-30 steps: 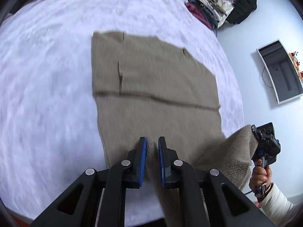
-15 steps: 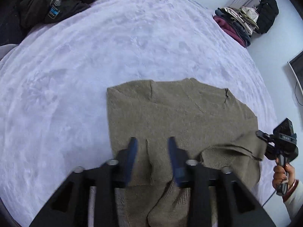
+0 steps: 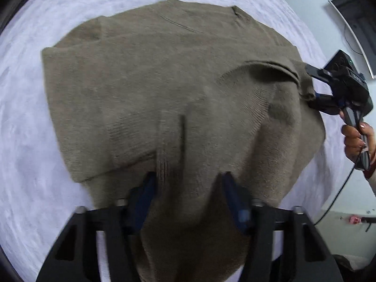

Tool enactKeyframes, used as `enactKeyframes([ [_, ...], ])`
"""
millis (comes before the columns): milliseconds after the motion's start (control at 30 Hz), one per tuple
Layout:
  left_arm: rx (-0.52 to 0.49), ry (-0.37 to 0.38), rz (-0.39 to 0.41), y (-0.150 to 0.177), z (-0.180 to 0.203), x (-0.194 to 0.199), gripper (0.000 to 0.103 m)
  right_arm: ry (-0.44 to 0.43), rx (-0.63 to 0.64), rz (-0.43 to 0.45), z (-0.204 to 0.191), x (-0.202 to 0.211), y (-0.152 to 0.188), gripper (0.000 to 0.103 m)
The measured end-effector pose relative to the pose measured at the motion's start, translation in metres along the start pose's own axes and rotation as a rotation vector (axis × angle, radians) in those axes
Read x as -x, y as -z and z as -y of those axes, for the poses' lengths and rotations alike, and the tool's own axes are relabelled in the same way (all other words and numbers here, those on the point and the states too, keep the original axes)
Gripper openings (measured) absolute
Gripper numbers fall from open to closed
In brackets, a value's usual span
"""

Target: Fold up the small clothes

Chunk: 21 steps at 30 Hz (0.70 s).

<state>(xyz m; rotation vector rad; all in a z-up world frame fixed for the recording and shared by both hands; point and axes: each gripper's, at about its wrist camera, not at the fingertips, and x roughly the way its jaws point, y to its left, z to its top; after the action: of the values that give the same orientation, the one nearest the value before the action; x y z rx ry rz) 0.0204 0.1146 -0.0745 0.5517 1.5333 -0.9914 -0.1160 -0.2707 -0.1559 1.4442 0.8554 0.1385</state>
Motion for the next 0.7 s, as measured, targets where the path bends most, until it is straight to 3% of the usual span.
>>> enactKeyframes([
  [33,0.002,0.014,-0.008,0.0,0.0,-0.001,0.041,-0.012,-0.005,0.005,0.002,0.0,0.002,0.051],
  [100,0.033,0.027,-0.003,0.001,-0.004,-0.002,0.018,-0.029,-0.011,0.01,0.004,-0.001,0.004,0.051],
  [133,0.055,0.027,0.01,0.002,-0.006,0.001,0.018,-0.028,-0.015,0.014,0.004,-0.001,0.005,0.042],
  [167,0.078,0.019,0.035,0.002,-0.008,0.007,0.018,-0.031,-0.024,0.023,0.005,0.0,0.005,0.01],
  [200,0.088,0.007,0.077,0.001,-0.008,0.017,0.018,-0.04,-0.035,0.03,0.005,0.001,0.006,0.007],
  [400,0.059,-0.128,0.284,-0.02,-0.006,0.071,0.018,-0.142,0.004,0.158,-0.022,0.036,-0.004,0.007],
  [600,0.101,-0.234,0.351,-0.062,-0.027,0.055,0.018,-0.071,0.046,0.203,-0.036,0.032,-0.048,0.007],
  [700,0.148,-0.377,0.339,-0.075,-0.038,0.036,0.018,0.029,0.049,0.202,-0.033,0.014,-0.07,0.007],
])
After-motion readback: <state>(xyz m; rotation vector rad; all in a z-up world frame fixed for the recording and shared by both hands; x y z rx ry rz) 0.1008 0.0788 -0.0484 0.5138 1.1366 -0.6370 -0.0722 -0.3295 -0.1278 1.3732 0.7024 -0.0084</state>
